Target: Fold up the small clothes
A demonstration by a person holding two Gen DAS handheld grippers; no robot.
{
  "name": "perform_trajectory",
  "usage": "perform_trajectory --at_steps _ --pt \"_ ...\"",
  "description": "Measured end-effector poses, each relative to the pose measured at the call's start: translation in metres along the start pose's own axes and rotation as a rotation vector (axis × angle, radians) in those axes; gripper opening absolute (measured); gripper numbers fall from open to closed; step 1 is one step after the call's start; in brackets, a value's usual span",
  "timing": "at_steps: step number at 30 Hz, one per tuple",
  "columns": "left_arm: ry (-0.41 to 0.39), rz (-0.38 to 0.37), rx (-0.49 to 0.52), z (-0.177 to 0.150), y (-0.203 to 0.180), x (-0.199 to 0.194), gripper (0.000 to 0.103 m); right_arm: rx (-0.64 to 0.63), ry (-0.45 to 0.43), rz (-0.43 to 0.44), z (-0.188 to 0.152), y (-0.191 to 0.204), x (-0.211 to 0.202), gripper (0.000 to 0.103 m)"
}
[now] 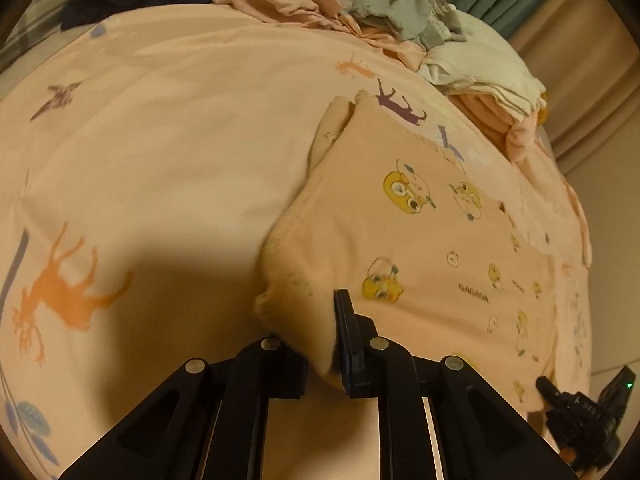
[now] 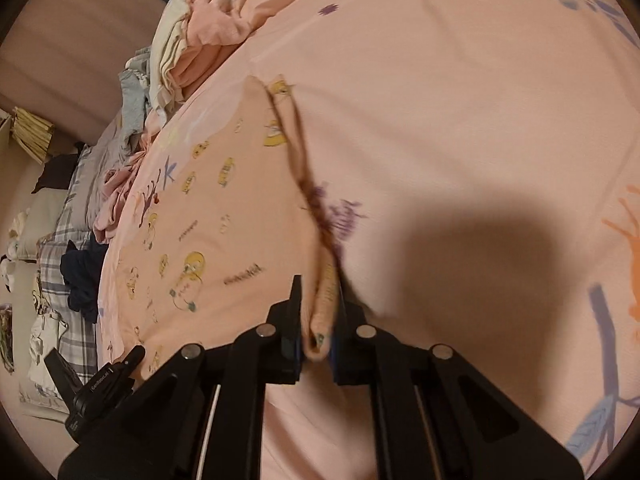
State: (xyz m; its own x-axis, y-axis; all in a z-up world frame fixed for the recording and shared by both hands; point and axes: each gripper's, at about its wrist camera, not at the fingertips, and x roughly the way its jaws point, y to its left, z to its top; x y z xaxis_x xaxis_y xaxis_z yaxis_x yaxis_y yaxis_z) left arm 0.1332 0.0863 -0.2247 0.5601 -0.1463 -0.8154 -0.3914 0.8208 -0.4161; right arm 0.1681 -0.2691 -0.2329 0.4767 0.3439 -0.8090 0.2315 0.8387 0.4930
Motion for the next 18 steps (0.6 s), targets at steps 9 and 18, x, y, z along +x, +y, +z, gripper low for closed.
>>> perform_trajectory --at_steps 9,18 --pt "-0.009 0.048 0.042 -0.006 -0.007 -0.012 0.016 -0.101 -0.085 -0.131 -0.005 0.034 -0.043 0.016" --pt "0.141 -0.339 -0.243 0.015 0.021 0.011 0.063 -0.206 -0.016 -0.077 -0.013 0.073 -0.019 0.019"
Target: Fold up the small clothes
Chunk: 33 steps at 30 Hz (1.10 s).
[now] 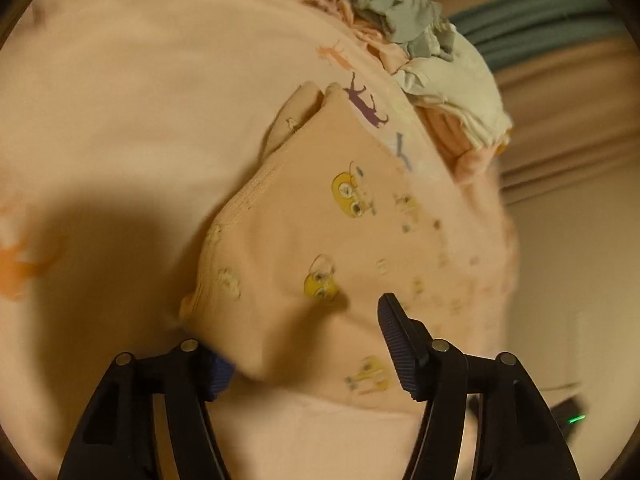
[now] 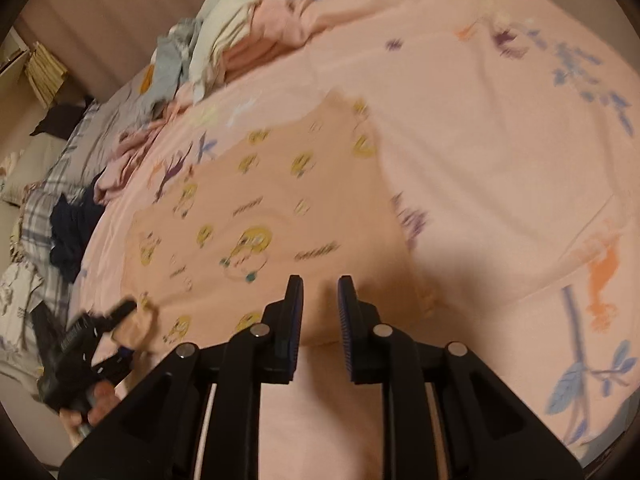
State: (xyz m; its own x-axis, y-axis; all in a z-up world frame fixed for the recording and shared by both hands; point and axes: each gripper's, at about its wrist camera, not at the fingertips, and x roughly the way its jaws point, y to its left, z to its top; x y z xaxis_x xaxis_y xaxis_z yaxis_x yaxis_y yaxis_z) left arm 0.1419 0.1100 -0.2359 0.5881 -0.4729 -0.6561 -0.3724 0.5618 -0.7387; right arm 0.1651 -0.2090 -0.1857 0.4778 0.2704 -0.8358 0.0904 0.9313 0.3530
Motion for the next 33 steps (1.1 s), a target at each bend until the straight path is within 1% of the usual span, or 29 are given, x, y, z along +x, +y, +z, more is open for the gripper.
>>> perform_trajectory --at_steps 2,4,6,7,8,9,10,11,12,13,15,16,17,18,20,21,22,23,24,25,26,27,29,30,31,32,33 --pt "0.010 -0.062 -0.085 0.008 0.011 0.002 0.063 0.002 0.029 0.018 -0.006 0.002 0.007 0.019" --pt "0.001 -0.115 -0.133 0.014 0.018 0.003 0.063 -0.003 0.045 0.005 -0.008 0.004 0.012 0.019" --pt "-0.025 -0.116 -0.127 0.018 0.017 0.004 0.063 -0.010 0.059 -0.005 -0.009 0.007 0.017 0.020" --pt "-0.045 -0.095 -0.107 0.020 0.014 0.005 0.054 -0.009 0.065 0.000 -0.009 0.007 0.018 0.020" --pt "-0.067 -0.044 -0.068 0.020 0.007 0.008 0.039 -0.003 0.071 0.010 -0.009 0.007 0.021 0.020" --pt "-0.087 0.025 -0.012 0.020 -0.001 0.011 0.032 0.002 0.075 0.020 -0.008 0.006 0.023 0.020" --pt "-0.100 0.070 0.031 0.019 -0.006 0.015 0.024 0.003 0.074 0.031 -0.008 0.006 0.025 0.020" --pt "-0.108 0.109 0.078 0.017 -0.013 0.019 0.019 0.002 0.072 0.044 -0.007 0.006 0.028 0.020" --pt "-0.128 0.149 0.124 0.014 -0.021 0.020 0.017 -0.002 0.071 0.062 -0.005 0.005 0.030 0.020" --pt "-0.145 0.165 0.144 0.012 -0.027 0.021 0.015 -0.009 0.075 0.082 -0.003 0.005 0.037 0.020" --pt "-0.156 0.175 0.184 0.009 -0.034 0.021 0.014 -0.009 0.094 0.088 0.000 0.004 0.050 0.019" --pt "-0.165 0.177 0.210 0.008 -0.039 0.020 0.013 -0.001 0.105 0.081 0.001 0.002 0.057 0.016" --pt "-0.162 0.148 0.241 0.006 -0.048 0.019 0.013 0.018 0.108 0.093 0.001 -0.001 0.059 0.016" --pt "-0.152 0.114 0.249 0.009 -0.051 0.021 0.013 0.036 0.101 0.116 0.001 -0.004 0.057 0.016" --pt "-0.115 0.002 0.296 0.008 -0.069 0.024 0.013 0.059 0.093 0.140 -0.001 -0.012 0.048 0.016" --pt "-0.102 -0.015 0.320 0.006 -0.078 0.028 0.013 0.069 0.090 0.135 -0.001 -0.015 0.044 0.016" --pt "-0.078 -0.029 0.366 0.001 -0.092 0.036 0.013 0.082 0.082 0.129 -0.002 -0.020 0.038 0.017" --pt "-0.028 -0.052 0.428 -0.010 -0.108 0.049 0.013 0.099 0.064 0.121 -0.003 -0.027 0.030 0.017" --pt "0.004 -0.070 0.449 -0.017 -0.116 0.056 0.013 0.116 0.044 0.104 -0.003 -0.033 0.022 0.020" --pt "0.080 -0.106 0.472 -0.032 -0.126 0.071 0.013 0.135 0.020 0.081 -0.002 -0.041 0.013 0.020" --pt "0.129 -0.123 0.483 -0.045 -0.130 0.081 0.013 0.147 0.001 0.063 -0.001 -0.048 0.007 0.020" --pt "0.155 -0.116 0.503 -0.057 -0.133 0.088 0.013 0.159 -0.016 0.048 0.000 -0.054 -0.001 0.020" --pt "0.147 -0.035 0.570 -0.075 -0.137 0.093 0.013 0.177 -0.026 0.056 0.002 -0.067 -0.009 0.020" --pt "0.138 -0.007 0.598 -0.079 -0.138 0.092 0.013 0.188 -0.023 0.067 0.003 -0.071 -0.011 0.021" --pt "0.144 -0.002 0.628 -0.083 -0.140 0.088 0.014 0.198 -0.017 0.081 0.004 -0.075 -0.012 0.025" --pt "0.174 -0.014 0.659 -0.086 -0.142 0.079 0.019 0.205 -0.015 0.097 0.005 -0.077 -0.011 0.030" --pt "0.190 -0.017 0.670 -0.086 -0.144 0.075 0.026 0.215 -0.007 0.134 0.007 -0.077 -0.009 0.033"
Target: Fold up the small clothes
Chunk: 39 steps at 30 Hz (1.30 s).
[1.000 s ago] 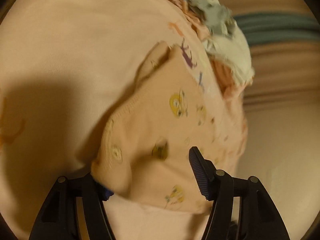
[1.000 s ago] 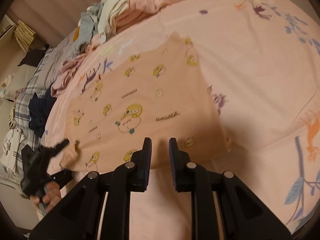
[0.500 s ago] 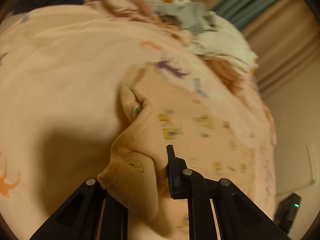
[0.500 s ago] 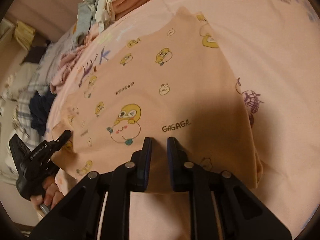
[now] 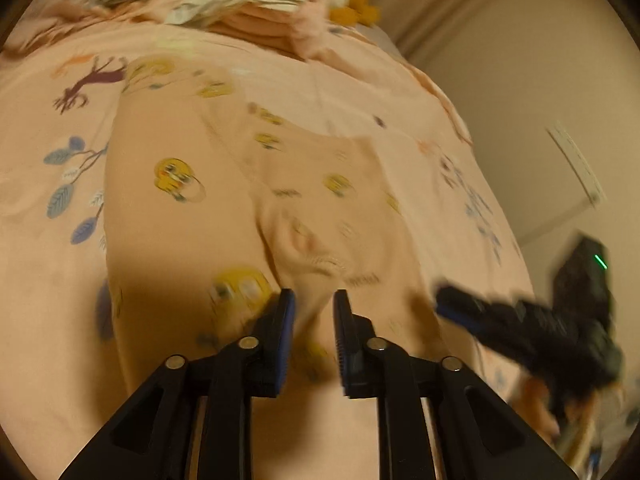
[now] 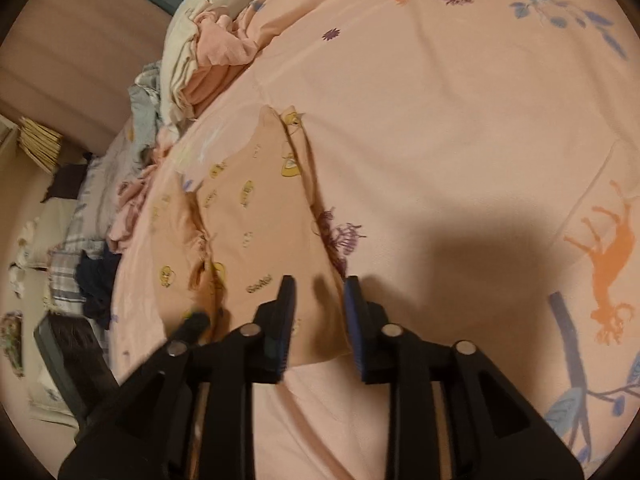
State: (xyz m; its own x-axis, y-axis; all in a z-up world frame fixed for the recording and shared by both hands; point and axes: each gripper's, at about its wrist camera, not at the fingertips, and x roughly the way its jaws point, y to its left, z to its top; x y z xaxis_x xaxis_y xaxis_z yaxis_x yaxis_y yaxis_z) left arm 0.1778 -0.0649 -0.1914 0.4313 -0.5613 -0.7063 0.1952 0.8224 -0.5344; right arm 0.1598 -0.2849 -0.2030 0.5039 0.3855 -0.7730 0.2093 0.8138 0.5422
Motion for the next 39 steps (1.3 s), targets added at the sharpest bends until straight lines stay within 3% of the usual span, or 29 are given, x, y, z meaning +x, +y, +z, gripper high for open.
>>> perform_trajectory --at_steps 1,2,5,8,11,16,20,22,24,26,33,35,37,39 --pt "0.022 -0.001 0.016 -0.003 -0.002 -0.011 0.041 0.014 0.018 0.041 0.002 0.000 0.004 0.036" --pt "0.017 0.007 0.026 -0.005 -0.002 -0.019 0.050 0.023 0.034 0.079 0.004 0.002 0.007 0.038" --pt "-0.068 0.061 0.064 -0.015 0.002 -0.045 0.051 -0.015 0.107 0.239 0.016 0.028 0.029 0.047" --pt "-0.086 0.209 0.043 -0.025 0.015 -0.047 0.053 -0.108 0.162 0.295 0.033 0.061 0.056 0.054" --pt "-0.004 0.188 -0.031 -0.041 0.032 -0.037 0.053 -0.177 0.250 0.296 0.050 0.090 0.088 0.054" --pt "0.023 0.178 -0.072 -0.053 0.039 -0.027 0.053 -0.310 0.354 0.345 0.072 0.135 0.131 0.054" --pt "0.023 0.185 -0.060 -0.055 0.041 -0.026 0.053 -0.410 0.436 0.215 0.078 0.152 0.169 0.054" --pt "0.024 0.181 -0.061 -0.062 0.039 -0.026 0.053 -0.413 0.513 0.253 0.075 0.148 0.181 0.054" --pt "0.019 0.171 -0.068 -0.062 0.042 -0.024 0.053 -0.379 0.506 0.326 0.075 0.140 0.179 0.054" --pt "0.014 0.163 -0.082 -0.062 0.043 -0.022 0.053 -0.321 0.567 0.414 0.072 0.130 0.181 0.054" --pt "0.010 0.180 -0.059 -0.055 0.043 -0.013 0.053 -0.238 0.564 0.505 0.062 0.110 0.170 0.042" --pt "0.000 0.189 -0.079 -0.060 0.038 -0.013 0.053 -0.229 0.542 0.466 0.057 0.111 0.170 0.025" --pt "-0.004 0.196 -0.093 -0.059 0.033 -0.014 0.053 -0.251 0.497 0.437 0.053 0.113 0.166 0.017" --pt "0.004 0.211 -0.079 -0.056 0.027 -0.010 0.053 -0.241 0.438 0.461 0.051 0.115 0.156 0.014"
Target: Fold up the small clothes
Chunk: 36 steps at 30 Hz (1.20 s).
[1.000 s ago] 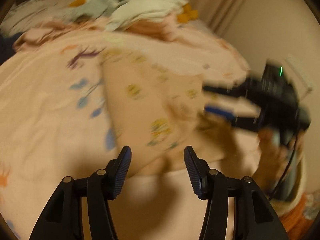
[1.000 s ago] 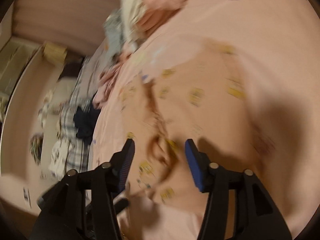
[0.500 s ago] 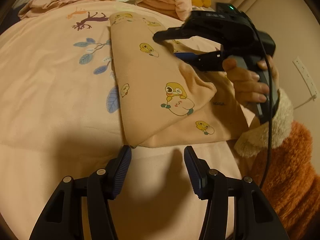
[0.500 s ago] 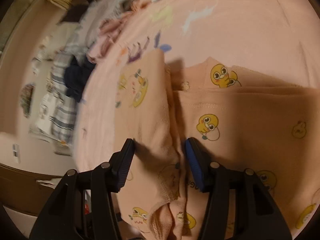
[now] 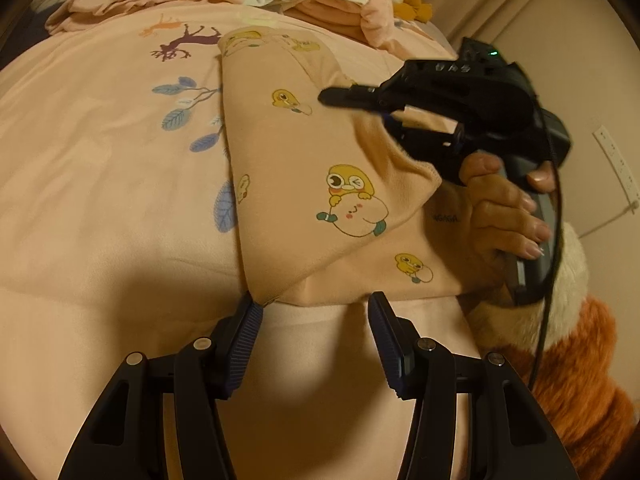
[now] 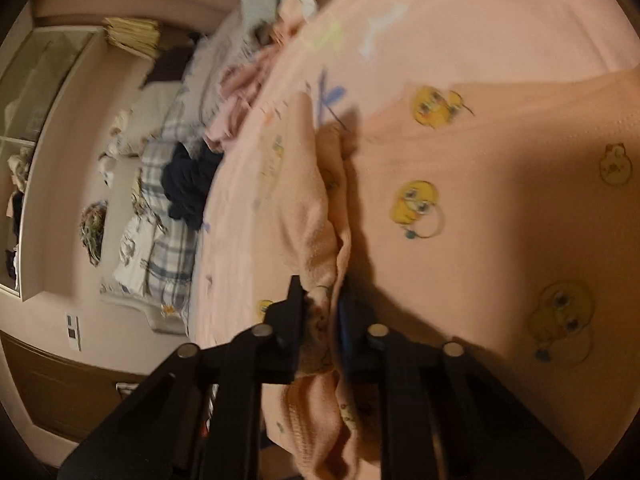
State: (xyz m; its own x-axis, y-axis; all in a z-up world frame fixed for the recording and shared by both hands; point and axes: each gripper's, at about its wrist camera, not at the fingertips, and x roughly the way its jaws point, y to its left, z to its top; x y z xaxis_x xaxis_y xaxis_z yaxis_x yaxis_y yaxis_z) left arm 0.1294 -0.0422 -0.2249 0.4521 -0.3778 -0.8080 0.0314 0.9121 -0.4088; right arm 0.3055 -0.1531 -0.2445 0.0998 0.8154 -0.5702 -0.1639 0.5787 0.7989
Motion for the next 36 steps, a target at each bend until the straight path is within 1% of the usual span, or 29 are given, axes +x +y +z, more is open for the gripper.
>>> perform_trajectory --at_steps 1,3,4,5,6,7,8,9,11,14,18,20,21,22,23,25,26,27,29,32,34,36 --pt "-0.002 0.012 0.005 0.000 -0.002 0.000 0.053 0.002 -0.024 0.011 -0.001 0.002 -0.003 0.013" --pt "-0.009 0.048 -0.018 0.003 0.001 0.007 0.042 -0.008 -0.087 0.038 -0.006 0.008 -0.018 0.013" --pt "-0.012 0.068 -0.036 0.006 0.001 0.008 0.033 -0.010 -0.110 0.038 -0.007 0.009 -0.024 0.012" --pt "-0.015 0.056 -0.053 0.008 0.000 0.007 0.030 -0.016 -0.136 0.035 -0.008 0.011 -0.033 0.012" --pt "-0.012 0.019 -0.075 0.010 -0.001 0.008 0.027 -0.024 -0.154 0.027 -0.009 0.013 -0.040 0.012" --pt "-0.008 -0.007 -0.099 0.015 0.004 0.009 0.023 -0.036 -0.178 0.008 -0.011 0.015 -0.051 0.012" --pt "-0.007 -0.009 -0.112 0.017 0.002 0.012 0.021 -0.045 -0.195 -0.010 -0.012 0.016 -0.059 0.012" --pt "-0.007 0.003 -0.112 0.017 0.001 0.015 0.020 -0.054 -0.215 -0.026 -0.014 0.016 -0.067 0.012" --pt "-0.012 0.056 -0.061 0.017 -0.011 0.020 0.013 -0.051 -0.267 -0.054 -0.017 0.012 -0.087 0.012" --pt "-0.022 0.083 -0.002 0.014 -0.024 0.021 0.013 -0.039 -0.319 -0.114 -0.025 0.000 -0.114 0.012" --pt "0.003 0.087 -0.018 0.021 -0.024 0.030 0.013 0.008 -0.342 -0.185 -0.039 -0.023 -0.138 0.012" --pt "-0.007 0.103 0.001 0.021 -0.027 0.029 0.013 0.038 -0.327 -0.238 -0.046 -0.038 -0.139 0.013" --pt "-0.012 0.112 0.012 0.022 -0.030 0.030 0.013 0.060 -0.312 -0.278 -0.047 -0.046 -0.135 0.013" --pt "-0.015 0.121 0.025 0.015 -0.027 0.026 0.013 0.083 -0.290 -0.323 -0.048 -0.054 -0.130 0.013" --pt "-0.018 0.133 0.036 0.013 -0.028 0.025 0.013 0.091 -0.285 -0.332 -0.050 -0.059 -0.128 0.014" --pt "-0.019 0.143 0.044 0.015 -0.027 0.023 0.013 0.097 -0.301 -0.325 -0.051 -0.061 -0.129 0.014" --pt "-0.018 0.145 0.044 0.015 -0.025 0.024 0.013 0.088 -0.301 -0.340 -0.050 -0.058 -0.129 0.015" --pt "-0.017 0.144 0.040 0.014 -0.024 0.023 0.013 0.074 -0.294 -0.371 -0.049 -0.054 -0.126 0.016" --pt "-0.015 0.148 0.037 0.014 -0.024 0.023 0.013 0.040 -0.277 -0.459 -0.046 -0.045 -0.120 0.022" --pt "-0.024 0.172 0.051 0.008 -0.029 0.021 0.013 -0.008 -0.272 -0.536 -0.045 -0.037 -0.114 0.022" --pt "-0.036 0.188 0.068 0.006 -0.031 0.021 0.013 0.001 -0.282 -0.537 -0.046 -0.042 -0.116 0.024" --pt "-0.045 0.197 0.083 0.004 -0.032 0.021 0.013 0.034 -0.298 -0.506 -0.049 -0.052 -0.120 0.024"
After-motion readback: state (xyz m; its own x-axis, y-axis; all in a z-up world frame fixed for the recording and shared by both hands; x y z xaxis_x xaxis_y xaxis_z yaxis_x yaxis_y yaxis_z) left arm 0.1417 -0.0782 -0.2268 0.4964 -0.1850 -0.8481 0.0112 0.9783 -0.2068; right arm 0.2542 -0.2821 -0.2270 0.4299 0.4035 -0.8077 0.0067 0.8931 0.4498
